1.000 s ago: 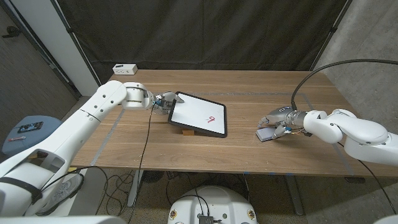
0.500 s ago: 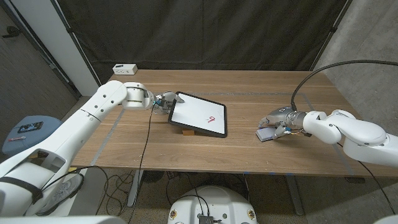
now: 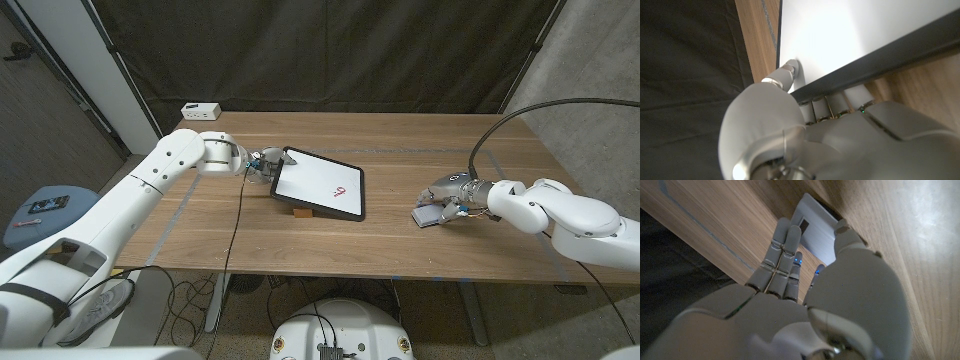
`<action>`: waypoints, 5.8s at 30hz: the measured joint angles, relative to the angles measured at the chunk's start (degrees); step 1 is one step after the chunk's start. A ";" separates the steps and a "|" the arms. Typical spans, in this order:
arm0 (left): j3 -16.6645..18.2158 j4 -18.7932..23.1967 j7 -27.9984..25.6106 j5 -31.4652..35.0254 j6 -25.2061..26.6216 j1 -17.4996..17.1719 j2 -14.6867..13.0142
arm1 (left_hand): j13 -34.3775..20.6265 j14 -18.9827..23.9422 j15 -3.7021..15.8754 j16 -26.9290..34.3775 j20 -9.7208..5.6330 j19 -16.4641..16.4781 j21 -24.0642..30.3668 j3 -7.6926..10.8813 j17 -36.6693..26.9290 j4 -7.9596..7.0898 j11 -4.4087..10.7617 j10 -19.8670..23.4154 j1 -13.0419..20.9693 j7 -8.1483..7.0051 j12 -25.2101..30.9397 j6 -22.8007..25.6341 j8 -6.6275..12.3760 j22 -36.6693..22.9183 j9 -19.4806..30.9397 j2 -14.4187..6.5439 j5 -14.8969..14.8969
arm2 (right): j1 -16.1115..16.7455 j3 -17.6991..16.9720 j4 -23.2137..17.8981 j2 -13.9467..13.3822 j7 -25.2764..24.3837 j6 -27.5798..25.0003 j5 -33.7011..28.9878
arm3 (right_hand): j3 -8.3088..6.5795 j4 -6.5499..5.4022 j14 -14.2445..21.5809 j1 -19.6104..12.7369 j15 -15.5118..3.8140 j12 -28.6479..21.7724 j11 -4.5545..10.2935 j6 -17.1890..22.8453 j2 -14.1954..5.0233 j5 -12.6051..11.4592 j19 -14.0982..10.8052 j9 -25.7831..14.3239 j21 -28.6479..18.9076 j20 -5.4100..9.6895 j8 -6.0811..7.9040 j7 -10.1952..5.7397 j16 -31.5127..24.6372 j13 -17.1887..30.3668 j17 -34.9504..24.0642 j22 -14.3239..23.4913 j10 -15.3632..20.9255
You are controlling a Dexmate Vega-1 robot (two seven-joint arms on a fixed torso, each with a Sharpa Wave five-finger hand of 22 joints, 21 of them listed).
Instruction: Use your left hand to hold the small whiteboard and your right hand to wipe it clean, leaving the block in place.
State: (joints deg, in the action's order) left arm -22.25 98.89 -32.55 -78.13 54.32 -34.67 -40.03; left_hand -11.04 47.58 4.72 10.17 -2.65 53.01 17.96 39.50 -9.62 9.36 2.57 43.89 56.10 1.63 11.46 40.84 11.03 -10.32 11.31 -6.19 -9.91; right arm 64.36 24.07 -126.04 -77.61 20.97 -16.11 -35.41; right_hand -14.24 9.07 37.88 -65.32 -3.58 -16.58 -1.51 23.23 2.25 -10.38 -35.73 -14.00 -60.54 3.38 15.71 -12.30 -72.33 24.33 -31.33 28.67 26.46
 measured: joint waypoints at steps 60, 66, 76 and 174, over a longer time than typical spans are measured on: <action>-0.30 -1.47 1.75 1.92 0.68 0.87 1.19 | 0.00 -0.11 0.11 0.00 -0.01 0.00 0.00 0.00 0.00 0.00 0.00 0.00 0.00 0.04 0.00 -0.03 0.00 0.00 0.00 0.00 0.00 | 1.64 0.27 -0.50 1.23 -3.59 -3.00 -2.48 | 0.69 -0.27 2.79 -2.04 -0.32 -2.57 1.32 8.52 -0.08 0.00 0.00 -3.79 -6.27 0.00 5.85 0.10 -1.89 5.24 4.25 -1.91 4.17; -0.25 -1.58 1.84 2.10 0.75 0.92 1.30 | 0.00 -0.11 0.11 0.00 0.00 0.00 -0.39 0.00 0.00 0.00 0.00 0.00 0.00 0.04 0.00 -0.03 0.00 0.00 0.00 0.00 0.00 | 1.55 0.43 -0.50 1.51 -3.56 -3.17 -2.88 | 0.69 -0.27 3.79 -2.04 -0.51 -3.90 1.93 9.32 -0.08 0.00 0.00 -4.41 -7.40 0.00 6.61 0.12 -2.33 6.48 4.24 -2.38 5.84; -0.19 -1.81 2.11 2.39 0.87 1.06 1.43 | 0.00 -0.11 0.11 0.00 0.00 0.00 -0.39 0.00 0.00 0.00 0.00 0.00 0.00 0.04 0.00 -0.03 0.00 0.00 0.00 0.00 0.00 | 1.55 0.47 -0.23 1.74 -3.56 -3.24 -2.89 | 0.71 -0.24 4.53 -2.27 -0.84 -4.66 2.75 10.15 -0.32 0.00 0.00 -5.06 -8.76 0.00 7.49 0.10 -2.50 7.69 3.55 -2.91 6.83; 0.51 -3.61 4.22 4.98 1.88 1.57 2.89 | 0.00 -0.73 0.30 0.00 0.00 -0.63 -0.67 -0.46 0.00 0.00 0.21 -0.22 -0.30 -0.27 0.00 -0.35 0.00 0.00 0.00 0.30 0.00 | -4.45 1.52 -0.70 4.68 1.70 -11.78 6.36 | 0.09 -0.22 7.36 -2.40 -1.43 -5.19 6.22 15.26 -0.92 -0.42 1.98 -9.82 -19.56 -0.32 13.99 0.34 -1.16 6.04 1.43 -8.00 17.27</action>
State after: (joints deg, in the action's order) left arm -21.74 95.28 -28.33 -73.15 56.20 -33.10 -37.13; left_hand -11.04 46.85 5.02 10.17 -2.66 52.38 17.30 39.04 -9.62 9.36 2.78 43.68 55.80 1.36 11.46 40.50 11.03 -10.32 11.31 -5.89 -9.91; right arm 59.91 25.58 -126.75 -72.94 22.67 -27.89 -29.05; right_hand -14.15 8.86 45.24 -67.71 -5.01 -21.77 4.71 38.49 1.33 -10.80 -33.76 -23.82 -80.10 3.06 29.70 -11.96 -73.49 30.37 -29.89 20.66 43.73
